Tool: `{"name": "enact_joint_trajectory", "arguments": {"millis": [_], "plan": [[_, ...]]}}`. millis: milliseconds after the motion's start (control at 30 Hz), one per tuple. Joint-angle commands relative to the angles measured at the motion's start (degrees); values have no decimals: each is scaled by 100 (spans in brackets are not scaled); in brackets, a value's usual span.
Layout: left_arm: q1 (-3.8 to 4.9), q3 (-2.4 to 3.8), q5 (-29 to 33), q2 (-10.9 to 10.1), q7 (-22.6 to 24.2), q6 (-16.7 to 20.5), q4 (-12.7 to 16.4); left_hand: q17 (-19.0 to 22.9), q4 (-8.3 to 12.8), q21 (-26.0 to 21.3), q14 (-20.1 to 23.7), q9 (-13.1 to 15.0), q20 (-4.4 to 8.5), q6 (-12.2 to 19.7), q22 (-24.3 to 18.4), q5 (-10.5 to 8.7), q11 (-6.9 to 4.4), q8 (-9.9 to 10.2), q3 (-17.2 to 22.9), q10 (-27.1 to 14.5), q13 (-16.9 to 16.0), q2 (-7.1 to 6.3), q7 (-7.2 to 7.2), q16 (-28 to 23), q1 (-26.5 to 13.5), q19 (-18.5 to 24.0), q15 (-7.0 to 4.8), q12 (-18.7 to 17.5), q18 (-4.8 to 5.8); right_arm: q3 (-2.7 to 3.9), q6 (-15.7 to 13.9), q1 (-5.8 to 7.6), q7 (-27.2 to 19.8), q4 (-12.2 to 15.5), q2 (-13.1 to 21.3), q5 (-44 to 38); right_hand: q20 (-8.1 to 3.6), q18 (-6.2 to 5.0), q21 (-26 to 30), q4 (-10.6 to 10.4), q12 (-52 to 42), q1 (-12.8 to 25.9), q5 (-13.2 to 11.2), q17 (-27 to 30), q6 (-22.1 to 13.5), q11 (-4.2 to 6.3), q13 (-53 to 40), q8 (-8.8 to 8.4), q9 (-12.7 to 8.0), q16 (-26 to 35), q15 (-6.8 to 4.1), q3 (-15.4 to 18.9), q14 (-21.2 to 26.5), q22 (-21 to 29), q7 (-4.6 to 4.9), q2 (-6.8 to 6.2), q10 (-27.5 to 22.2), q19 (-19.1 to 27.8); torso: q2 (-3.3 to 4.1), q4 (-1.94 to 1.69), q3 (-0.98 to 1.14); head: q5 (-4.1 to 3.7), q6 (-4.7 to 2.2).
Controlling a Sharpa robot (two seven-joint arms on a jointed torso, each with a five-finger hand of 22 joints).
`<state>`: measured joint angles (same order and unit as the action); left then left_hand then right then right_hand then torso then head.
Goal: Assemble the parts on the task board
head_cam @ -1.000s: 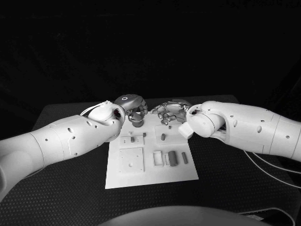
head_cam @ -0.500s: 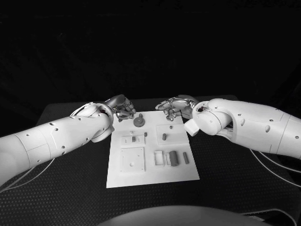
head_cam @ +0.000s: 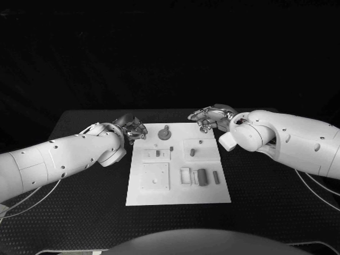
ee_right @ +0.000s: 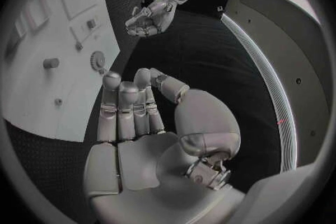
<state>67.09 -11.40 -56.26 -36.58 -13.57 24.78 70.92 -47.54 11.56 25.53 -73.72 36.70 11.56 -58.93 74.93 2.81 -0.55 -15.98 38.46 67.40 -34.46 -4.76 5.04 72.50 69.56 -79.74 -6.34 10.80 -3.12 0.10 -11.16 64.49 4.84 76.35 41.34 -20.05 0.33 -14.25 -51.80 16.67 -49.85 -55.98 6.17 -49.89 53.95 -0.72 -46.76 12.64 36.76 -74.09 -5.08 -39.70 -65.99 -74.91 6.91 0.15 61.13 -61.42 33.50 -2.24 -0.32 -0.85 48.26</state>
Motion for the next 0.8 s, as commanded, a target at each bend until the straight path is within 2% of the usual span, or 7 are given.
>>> {"name": "enact_joint_trajectory", "arguments": {"millis": [33,133,267,300,367,600,800], "plan": [[-44,-48,-311,-76,-202,432,136,8,5,-25,-16,4,38,-120,104,32,43,-21,41,922,-12,-45,78,-29,-25,-23,-18,-8,-196,4,67,-2,-102,-35,-4,-130,-23,-75,26,13,8,-71,35,-9,-12,-28,-5,17,-5,22,-3,11,-2,-55,50,8,-10,15,-13,-6,3,119,33],[-157,-112,-667,-173,-230,560,260,12,-8,-27,-30,0,41,-132,102,35,38,-24,58,941,-15,-72,74,-36,-28,-35,-22,-15,-195,4,81,-2,-107,-64,0,-160,-23,-75,25,13,8,-74,35,-10,-11,-28,-5,17,-6,21,-4,11,-2,-56,49,10,-10,15,-7,-1,0,152,42],[-237,-190,-912,-204,-147,643,292,18,-67,-32,-45,-3,43,-154,99,41,35,-32,39,965,-19,-159,72,-49,-95,-54,-23,-33,-190,4,98,-2,-113,-92,1,-227,-23,-75,25,13,8,-77,35,-10,-10,-28,-6,17,-7,21,-4,10,-1,-56,49,11,-10,15,-2,-4,-4,155,70],[-258,-193,-1018,-202,-134,675,289,19,-98,-36,-49,-3,45,-164,97,49,34,-37,25,974,-20,-198,68,-54,-127,-59,-25,-39,-189,4,100,-2,-114,-99,1,-238,-23,-75,25,13,8,-78,35,-10,-9,-28,-6,17,-7,21,-4,10,-1,-56,49,11,-10,15,1,-3,-6,149,77],[-296,-198,-1202,-200,-104,734,294,17,-141,-44,-56,0,51,-173,97,410,27,-46,-4,999,-27,-258,58,-62,-171,-71,-32,-53,-188,4,108,-2,-116,-108,-3,-248,-23,-75,25,13,8,-79,35,-10,-9,-28,-5,17,-8,21,-4,10,-1,-56,49,10,-11,16,1,-3,-8,145,89],[-371,-223,-2252,-135,111,966,288,12,-129,-46,-63,8,62,-199,99,450,12,-67,-35,1036,-40,-263,44,-64,-153,-86,-47,-52,-191,4,129,-2,-125,-136,-23,-319,-23,-75,25,14,8,-83,34,-10,-10,-28,-5,15,-10,21,-4,11,-1,-57,50,9,-11,17,11,10,-6,131,121],[-436,-220,-2578,-67,189,1068,275,5,-117,-46,-67,10,64,-216,101,458,5,-77,-28,1052,-45,-261,36,-63,-116,-96,-53,-53,-188,4,148,-2,-131,-157,-37,-323,-23,-75,24,13,8,-86,34,-11,-9,-28,-5,15,-11,21,-4,10,0,-58,50,12,-12,17,9,15,-7,109,138]]}}
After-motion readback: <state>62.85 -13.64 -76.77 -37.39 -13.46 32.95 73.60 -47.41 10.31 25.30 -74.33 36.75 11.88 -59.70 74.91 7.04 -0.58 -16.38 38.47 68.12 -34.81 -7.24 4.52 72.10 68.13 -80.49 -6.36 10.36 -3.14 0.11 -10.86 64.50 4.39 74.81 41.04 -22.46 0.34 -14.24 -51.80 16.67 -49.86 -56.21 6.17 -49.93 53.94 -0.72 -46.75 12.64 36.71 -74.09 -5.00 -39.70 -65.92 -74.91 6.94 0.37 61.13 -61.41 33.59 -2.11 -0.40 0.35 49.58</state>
